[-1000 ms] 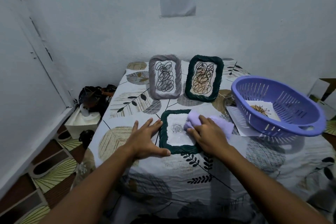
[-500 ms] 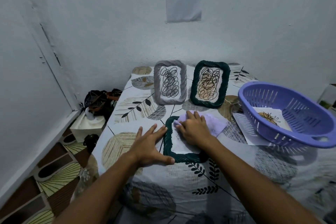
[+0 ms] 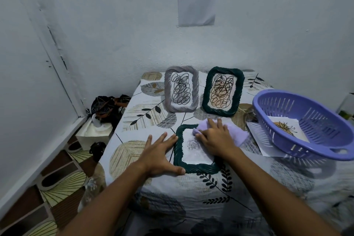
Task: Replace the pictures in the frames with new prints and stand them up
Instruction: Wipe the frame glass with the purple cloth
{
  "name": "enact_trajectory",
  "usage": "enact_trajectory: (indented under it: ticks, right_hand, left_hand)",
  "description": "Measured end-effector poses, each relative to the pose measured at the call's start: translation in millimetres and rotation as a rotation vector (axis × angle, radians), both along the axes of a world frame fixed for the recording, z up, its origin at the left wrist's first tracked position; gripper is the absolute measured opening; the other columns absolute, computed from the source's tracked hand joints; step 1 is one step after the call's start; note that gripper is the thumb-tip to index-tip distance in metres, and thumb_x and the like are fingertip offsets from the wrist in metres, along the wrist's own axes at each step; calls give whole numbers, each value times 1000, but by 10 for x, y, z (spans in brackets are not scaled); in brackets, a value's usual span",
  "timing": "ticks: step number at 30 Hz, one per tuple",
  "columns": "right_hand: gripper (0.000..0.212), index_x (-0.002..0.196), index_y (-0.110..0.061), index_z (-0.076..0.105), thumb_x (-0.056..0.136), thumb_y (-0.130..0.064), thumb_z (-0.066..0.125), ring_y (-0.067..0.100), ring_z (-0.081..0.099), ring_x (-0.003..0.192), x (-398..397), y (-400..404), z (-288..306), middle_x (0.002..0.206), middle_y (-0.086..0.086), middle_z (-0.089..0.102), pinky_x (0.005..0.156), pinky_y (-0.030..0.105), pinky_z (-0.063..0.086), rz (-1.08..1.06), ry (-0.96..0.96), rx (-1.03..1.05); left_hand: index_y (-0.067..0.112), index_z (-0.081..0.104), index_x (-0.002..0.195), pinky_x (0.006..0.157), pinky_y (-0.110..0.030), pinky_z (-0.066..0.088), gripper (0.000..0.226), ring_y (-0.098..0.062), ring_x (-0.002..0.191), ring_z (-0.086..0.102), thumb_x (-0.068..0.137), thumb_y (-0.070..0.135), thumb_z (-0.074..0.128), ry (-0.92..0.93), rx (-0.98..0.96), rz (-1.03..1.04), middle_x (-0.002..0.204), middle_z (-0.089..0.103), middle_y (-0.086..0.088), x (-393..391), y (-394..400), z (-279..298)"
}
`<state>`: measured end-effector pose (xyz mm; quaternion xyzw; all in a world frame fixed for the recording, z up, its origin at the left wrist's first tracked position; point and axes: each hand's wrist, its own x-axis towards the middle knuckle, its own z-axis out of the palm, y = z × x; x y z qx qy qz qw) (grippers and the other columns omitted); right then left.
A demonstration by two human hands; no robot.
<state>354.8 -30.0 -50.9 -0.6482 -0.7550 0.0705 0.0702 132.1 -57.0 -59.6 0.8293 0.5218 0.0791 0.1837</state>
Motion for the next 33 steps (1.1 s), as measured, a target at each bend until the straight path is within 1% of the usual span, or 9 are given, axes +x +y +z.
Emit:
enact_trajectory:
  ticks: [3,5,7,11,13,17,21,25,33]
  right_hand:
    - [47,140,-38,43,99,-53,25,36,-10,146,-140,-42,-44,161,9,-2,117,51,-1,103,-3,-33]
    - [46,137,-36,49,99,-54,28,33,-11,147,-90,-154,-52,161,5,-2,117,47,-2,166,-5,-50]
    - [48,133,-34,53,98,-55,28,31,-9,147,64,-264,-35,161,3,0,118,44,0,150,-17,-47]
    - [54,141,-37,41,96,-60,21,38,-6,146,238,-200,19,161,6,1,118,49,3,13,-61,-20]
    - [53,142,-34,40,98,-57,21,39,-7,146,150,-73,32,161,8,1,118,51,4,3,-70,-16]
    - [50,133,-29,55,100,-51,24,39,-7,146,-121,86,28,161,10,0,117,52,1,62,-2,-23]
    - [48,136,-30,51,100,-50,26,38,-8,146,-261,183,25,161,10,0,116,53,0,96,9,-19]
    - [49,138,-32,49,100,-51,25,39,-10,145,-252,213,15,161,10,-1,117,55,-1,89,8,-35]
    - [46,139,-33,46,101,-49,27,33,-10,147,-286,-89,10,161,7,3,117,54,-4,197,6,-47]
  left_hand:
    - [32,11,153,116,-43,-17,130,7,131,-10,42,89,45,-6,7,-2,160,6,10,-4,6,-11]
    - [32,11,153,116,-43,-17,128,7,131,-10,44,89,46,-7,8,-3,160,6,11,-11,14,-28]
    - [32,11,153,116,-43,-17,129,7,132,-10,44,90,45,-1,11,-12,160,6,12,-16,19,-41]
    - [31,9,153,115,-44,-19,129,6,135,-10,44,91,44,3,7,-20,160,5,12,-23,32,-50]
    - [31,9,154,115,-44,-19,129,4,137,-10,44,91,44,5,5,-20,160,5,11,-25,32,-52]
    - [30,9,154,115,-45,-18,129,3,139,-10,45,92,43,13,10,-25,160,5,12,-17,26,-47]
    - [30,8,154,116,-47,-17,129,-3,145,-9,46,93,41,24,14,-29,159,5,15,-28,44,-61]
    - [29,8,154,116,-50,-16,129,-5,147,-9,47,94,41,41,28,-37,161,5,13,-32,65,-86]
    - [30,9,154,117,-47,-16,129,-5,146,-7,46,91,45,5,16,-16,161,8,8,-28,44,-63]
